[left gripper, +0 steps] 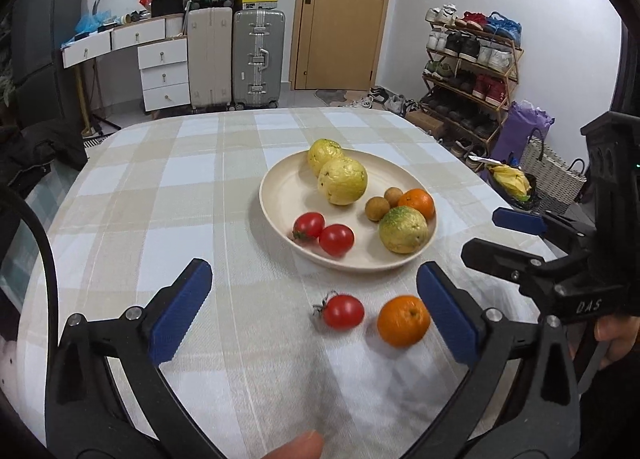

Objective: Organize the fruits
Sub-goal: 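Move both open grippers back toward the loose tomato and orange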

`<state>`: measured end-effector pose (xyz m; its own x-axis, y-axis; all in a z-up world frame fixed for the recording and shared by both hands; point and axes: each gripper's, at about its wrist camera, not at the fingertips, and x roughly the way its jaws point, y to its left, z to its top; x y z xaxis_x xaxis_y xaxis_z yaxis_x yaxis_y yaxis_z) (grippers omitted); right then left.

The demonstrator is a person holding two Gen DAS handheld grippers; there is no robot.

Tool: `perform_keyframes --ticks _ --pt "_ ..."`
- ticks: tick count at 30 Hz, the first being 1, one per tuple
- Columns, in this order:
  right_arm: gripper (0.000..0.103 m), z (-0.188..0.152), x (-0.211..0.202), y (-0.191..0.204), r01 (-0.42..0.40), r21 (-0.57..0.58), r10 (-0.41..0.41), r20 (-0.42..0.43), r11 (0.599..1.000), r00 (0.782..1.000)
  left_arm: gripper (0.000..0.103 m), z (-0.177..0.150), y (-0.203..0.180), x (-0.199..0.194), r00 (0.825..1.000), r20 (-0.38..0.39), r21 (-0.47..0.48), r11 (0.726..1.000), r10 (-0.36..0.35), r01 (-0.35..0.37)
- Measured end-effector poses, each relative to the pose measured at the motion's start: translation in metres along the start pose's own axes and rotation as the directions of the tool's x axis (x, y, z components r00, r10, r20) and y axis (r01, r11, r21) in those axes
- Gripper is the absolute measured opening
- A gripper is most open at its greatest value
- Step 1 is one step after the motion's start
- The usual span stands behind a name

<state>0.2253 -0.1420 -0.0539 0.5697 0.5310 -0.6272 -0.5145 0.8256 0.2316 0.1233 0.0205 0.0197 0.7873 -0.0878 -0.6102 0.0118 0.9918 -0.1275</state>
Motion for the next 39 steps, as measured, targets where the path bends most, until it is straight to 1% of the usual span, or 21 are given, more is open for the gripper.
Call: perform_keyframes --ticks 5,12,16,20,27,36,39 --pt "0.103 -0.006 -0.007 0.003 -0.035 0.007 0.035 -0.001 0.999 0.999 0.102 -0.012 0.004 -0.011 1.000 -0.012 -0.005 1.000 0.007 -0.008" --pt "0.103 -0.014 0.000 0.011 -0.023 -0.012 0.022 -0.039 1.000 0.999 0.102 -0.024 0.002 -0.005 0.998 -0.053 0.020 0.999 0.042 -0.041" --pt "0.103 -0.020 0.006 0.014 -0.017 -0.020 0.016 -0.070 1.000 0.997 0.102 -0.027 0.000 -0.002 0.997 -0.059 0.033 0.998 0.055 -0.054" --pt "0.103 -0.025 0.014 0.019 -0.018 -0.037 0.014 -0.107 0.999 0.994 0.102 -0.026 0.002 0.002 0.997 -0.062 0.028 0.999 0.048 -0.046" --pt "0.103 -0.034 0.028 0.030 -0.025 -0.063 0.014 -0.167 0.998 0.986 0.102 -0.025 0.008 0.007 0.995 -0.077 0.007 0.998 0.056 -0.056" --pt "0.103 -0.040 0.038 0.038 -0.046 -0.077 0.029 -0.213 0.996 0.977 0.102 -0.025 0.015 0.009 0.994 -0.086 -0.007 0.998 0.062 -0.063" --pt "0.102 -0.042 0.039 0.042 -0.058 -0.087 0.039 -0.209 0.995 0.977 0.102 -0.026 0.017 0.012 0.993 -0.099 -0.014 0.998 0.063 -0.065"
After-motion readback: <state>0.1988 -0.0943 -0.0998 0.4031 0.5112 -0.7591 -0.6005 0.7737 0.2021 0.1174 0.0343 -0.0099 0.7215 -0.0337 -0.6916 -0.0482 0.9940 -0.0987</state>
